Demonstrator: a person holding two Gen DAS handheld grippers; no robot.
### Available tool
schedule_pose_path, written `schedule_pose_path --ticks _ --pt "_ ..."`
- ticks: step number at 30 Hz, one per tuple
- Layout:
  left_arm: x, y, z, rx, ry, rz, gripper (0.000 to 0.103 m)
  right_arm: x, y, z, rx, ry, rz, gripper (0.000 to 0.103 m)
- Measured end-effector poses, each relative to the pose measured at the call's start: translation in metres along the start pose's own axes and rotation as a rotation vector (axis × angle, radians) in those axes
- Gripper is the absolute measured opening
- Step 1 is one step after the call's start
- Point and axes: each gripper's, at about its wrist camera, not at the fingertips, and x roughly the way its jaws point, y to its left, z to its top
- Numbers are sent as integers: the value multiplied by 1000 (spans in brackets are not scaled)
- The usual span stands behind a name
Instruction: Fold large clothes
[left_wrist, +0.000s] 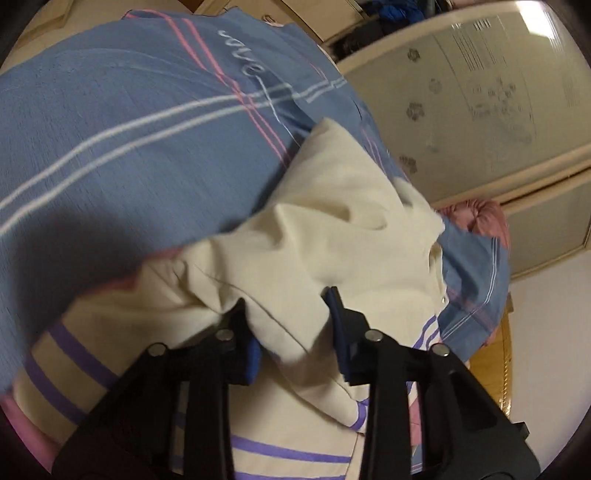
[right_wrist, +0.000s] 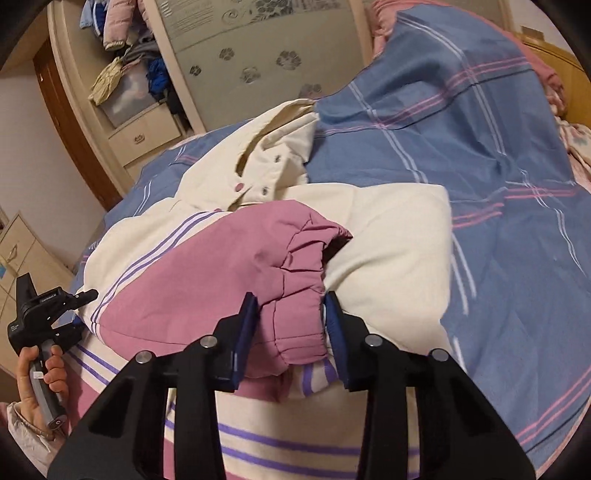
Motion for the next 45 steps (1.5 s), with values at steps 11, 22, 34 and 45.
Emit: schedule_pose_path --ticks 11,22,34,45 --pt "-79 -65 -40 213 -255 108 48 -85 -25 -9 60 -216 -147 72" --pt "-7 -107 -50 430 -82 293 44 45 -69 -28 147 135 46 69" --pt "-56 -117 -73 422 -129 285 67 10 -52 -31 -42 -11 -248 93" --pt "-22 -170 -123 449 -105 259 85 0 -21 94 70 -51 113 102"
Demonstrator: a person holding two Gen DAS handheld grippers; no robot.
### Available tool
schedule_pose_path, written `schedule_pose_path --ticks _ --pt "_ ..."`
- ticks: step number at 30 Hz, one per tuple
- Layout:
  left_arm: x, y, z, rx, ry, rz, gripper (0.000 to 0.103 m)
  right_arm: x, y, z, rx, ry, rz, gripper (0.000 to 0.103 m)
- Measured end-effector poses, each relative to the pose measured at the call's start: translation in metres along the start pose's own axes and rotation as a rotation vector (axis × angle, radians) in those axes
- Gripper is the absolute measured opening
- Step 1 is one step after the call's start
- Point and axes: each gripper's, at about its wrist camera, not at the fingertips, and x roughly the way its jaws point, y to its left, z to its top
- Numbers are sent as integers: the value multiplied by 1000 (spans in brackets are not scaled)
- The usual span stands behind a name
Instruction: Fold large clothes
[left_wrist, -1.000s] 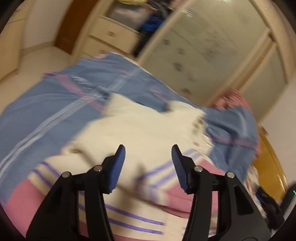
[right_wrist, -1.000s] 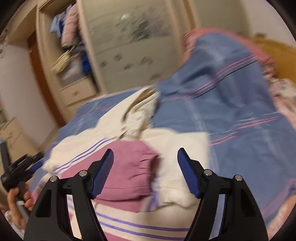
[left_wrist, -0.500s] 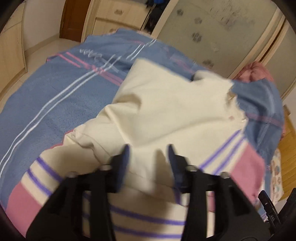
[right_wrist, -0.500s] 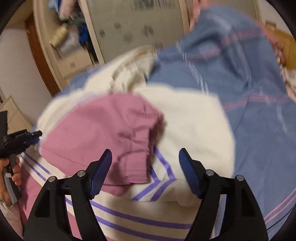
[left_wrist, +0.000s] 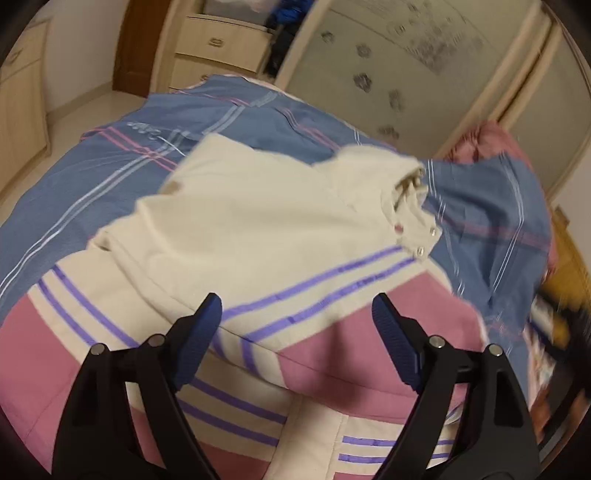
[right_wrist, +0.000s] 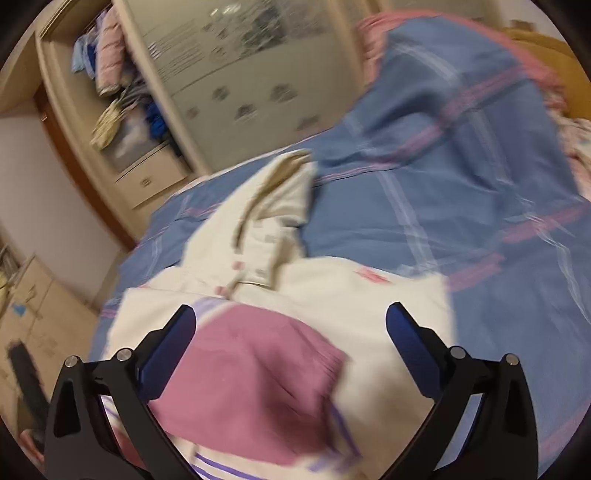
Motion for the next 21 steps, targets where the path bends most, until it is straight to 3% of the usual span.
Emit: schedule_pose_path --ticks 3,5,8,13,15,16,18,19,21 --pt "29 -2 -13 65 27 46 85 70 17 50 -13 90 27 102" --pt "46 7 -18 55 36 37 85 127 28 78 0 158 27 102" --pt "60 15 -16 22 60 24 87 195 37 106 14 228 -43 102" --pt "64 18 -13 28 62 7 89 263 40 122 155 311 46 102" --pt "62 18 -14 30 57 6 89 279 54 116 107 342 -37 102" --pt "61 18 -14 29 54 2 89 280 61 110 77 328 -70 96" --pt "59 21 -14 19 49 -20 90 268 71 105 29 270 -111 9" --pt "56 24 -14 4 44 -36 89 259 72 106 31 246 -93 7" --pt "49 32 -14 -47 37 -71 89 213 83 109 -30 112 -41 4"
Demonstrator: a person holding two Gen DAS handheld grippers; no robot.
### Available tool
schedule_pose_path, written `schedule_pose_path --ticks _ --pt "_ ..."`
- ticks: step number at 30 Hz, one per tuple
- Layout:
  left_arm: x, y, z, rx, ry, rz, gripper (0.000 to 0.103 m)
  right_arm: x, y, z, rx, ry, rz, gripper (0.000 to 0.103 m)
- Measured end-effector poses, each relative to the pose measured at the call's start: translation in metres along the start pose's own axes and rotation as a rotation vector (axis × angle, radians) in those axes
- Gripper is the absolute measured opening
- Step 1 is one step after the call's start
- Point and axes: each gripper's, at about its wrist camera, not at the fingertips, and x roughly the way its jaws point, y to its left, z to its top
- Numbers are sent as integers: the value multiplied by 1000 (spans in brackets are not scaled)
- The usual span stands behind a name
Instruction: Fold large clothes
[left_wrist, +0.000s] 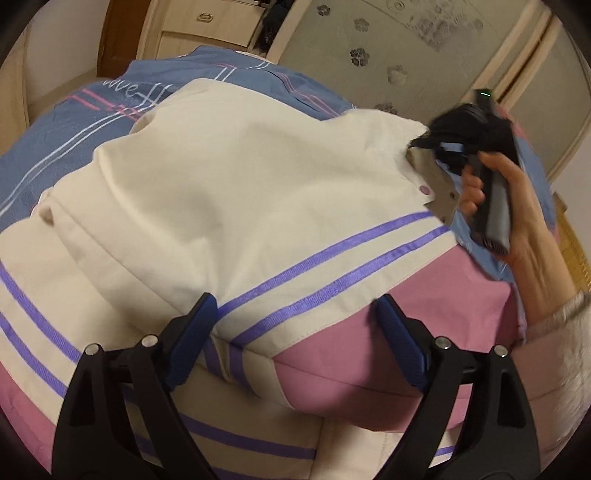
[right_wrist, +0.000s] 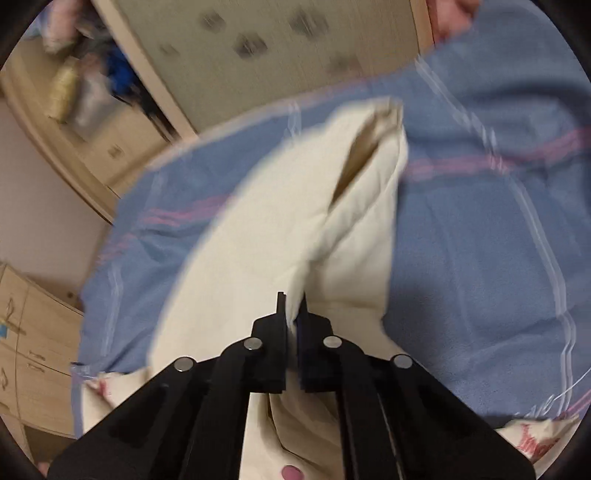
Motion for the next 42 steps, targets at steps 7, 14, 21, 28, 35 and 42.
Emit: schedule_pose_path --ticks 7,14,21,28,35,42 --pt "-55 36 12 -159 -135 23 89 -172 60 -115 -439 -160 289 3" --pt "-126 84 9 -343 -395 147 89 -192 20 -269 -666 101 102 15" --pt "-151 74 19 -223 -399 56 89 -256 -10 -285 -498 -28 117 93" --pt "-85 55 11 -244 -22 -386 93 -236 13 -265 -160 51 471 100" --pt "-30 26 -10 -222 187 -535 86 -209 19 -251 30 43 512 59" --pt "-30 -17 -23 -169 207 -723 86 -248 23 -256 -19 -52 531 59"
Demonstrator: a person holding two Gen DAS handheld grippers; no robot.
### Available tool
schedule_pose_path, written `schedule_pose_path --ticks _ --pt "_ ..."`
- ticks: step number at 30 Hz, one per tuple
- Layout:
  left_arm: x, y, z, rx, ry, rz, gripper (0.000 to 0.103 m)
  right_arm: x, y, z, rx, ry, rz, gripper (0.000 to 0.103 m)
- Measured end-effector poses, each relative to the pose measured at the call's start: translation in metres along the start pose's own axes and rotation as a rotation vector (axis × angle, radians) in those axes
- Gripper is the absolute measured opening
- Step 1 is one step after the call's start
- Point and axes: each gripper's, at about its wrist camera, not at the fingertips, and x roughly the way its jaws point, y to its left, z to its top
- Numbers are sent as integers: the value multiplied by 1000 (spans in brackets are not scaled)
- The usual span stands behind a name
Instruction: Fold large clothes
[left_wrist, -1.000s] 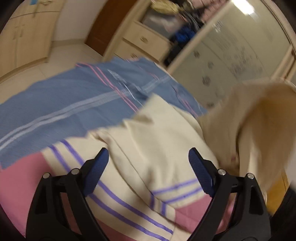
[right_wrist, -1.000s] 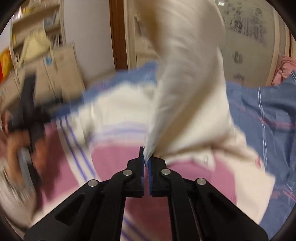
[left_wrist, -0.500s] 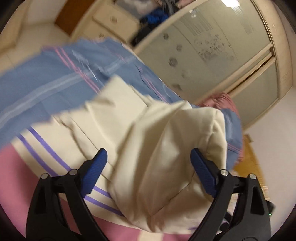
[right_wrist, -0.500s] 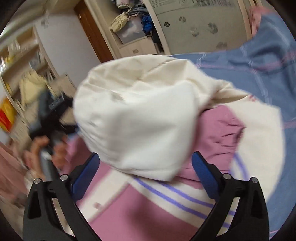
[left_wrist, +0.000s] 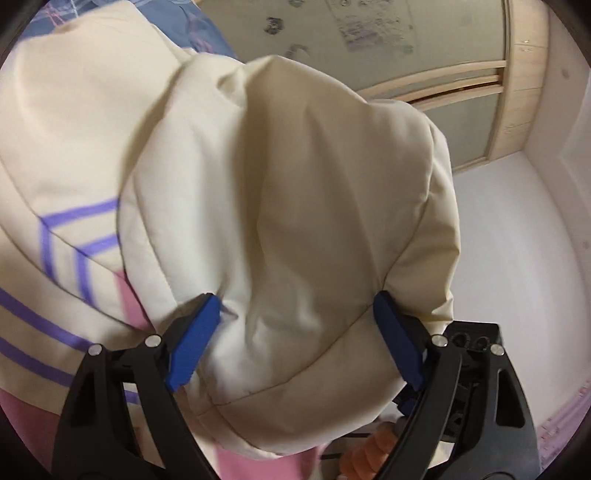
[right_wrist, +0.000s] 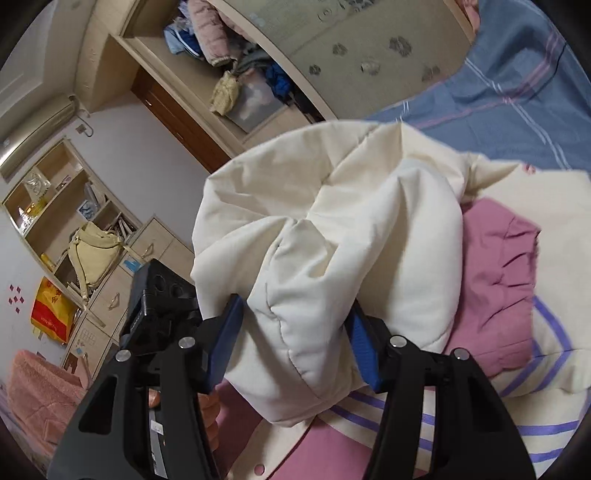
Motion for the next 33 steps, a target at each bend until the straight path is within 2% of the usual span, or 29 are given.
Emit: schedule_pose_path --ticks 1,2,4,5,6,7,8,10,12,13,14,15,16,17,18,19,21,22,23,25,27,29,30,32,33 --pt "-1 -1 1 4 5 -4 86 -9 -1 2 -9 -7 -36 61" --pt "-6 -2 2 18 -10 19 86 -21 3 4 -25 -39 -119 67" --pt "-25 -6 8 76 -91 129 87 -43 10 8 -78 -130 -203 83" --pt "-36 -8 11 111 -153 206 88 -51 20 11 -122 -169 -232 97" --pt "-46 -9 13 130 -215 289 89 -54 35 15 -191 -195 -267 102" --pt "-52 -8 14 127 -247 333 89 -48 53 18 -283 -193 -312 102" --pt "-57 -5 16 107 -271 364 89 -38 69 19 -369 -177 -357 102" --pt "-62 2 16 53 -288 368 90 -4 98 15 -521 -123 -439 102" --pt "-71 14 18 -21 -332 352 90 44 121 4 -676 -25 -510 102" --pt "-84 20 15 -38 -347 352 90 60 121 -5 -710 7 -527 102" --pt "-92 26 18 -51 -359 358 90 87 123 -10 -749 75 -544 102" --pt "-96 29 19 -61 -370 373 90 102 114 -18 -761 126 -555 98" --pt "-98 30 20 -67 -377 383 90 120 106 -22 -773 174 -592 83" --pt "-101 33 19 -79 -383 388 90 133 99 -23 -789 209 -659 22" --pt "-107 38 18 -90 -385 387 90 137 90 -23 -775 238 -676 12" --pt "-109 40 18 -100 -386 385 90 135 82 -20 -753 254 -678 11" --pt "-109 48 26 -112 -389 389 90 125 76 -13 -789 222 -786 9" --pt "-111 48 26 -111 -390 397 90 117 77 -10 -847 162 -902 9" --pt "-111 46 30 -108 -391 406 90 106 77 -5 -932 54 -1086 9" --pt "-113 45 29 -98 -389 414 91 82 75 11 -999 -113 -1332 9" --pt "-114 46 30 -97 -388 404 91 60 73 22 -1025 -223 -1440 9" --pt "-114 47 31 -102 -392 401 91 57 77 5 -1159 -255 -1427 10" --pt "-114 47 32 -103 -395 401 91 65 80 -20 -1294 -239 -1397 10" --pt "-113 46 34 -103 -399 400 91 87 78 -76 -1527 -154 -1298 12" --pt "-113 46 34 -101 -397 396 91 101 73 -115 -1657 -74 -1228 17"
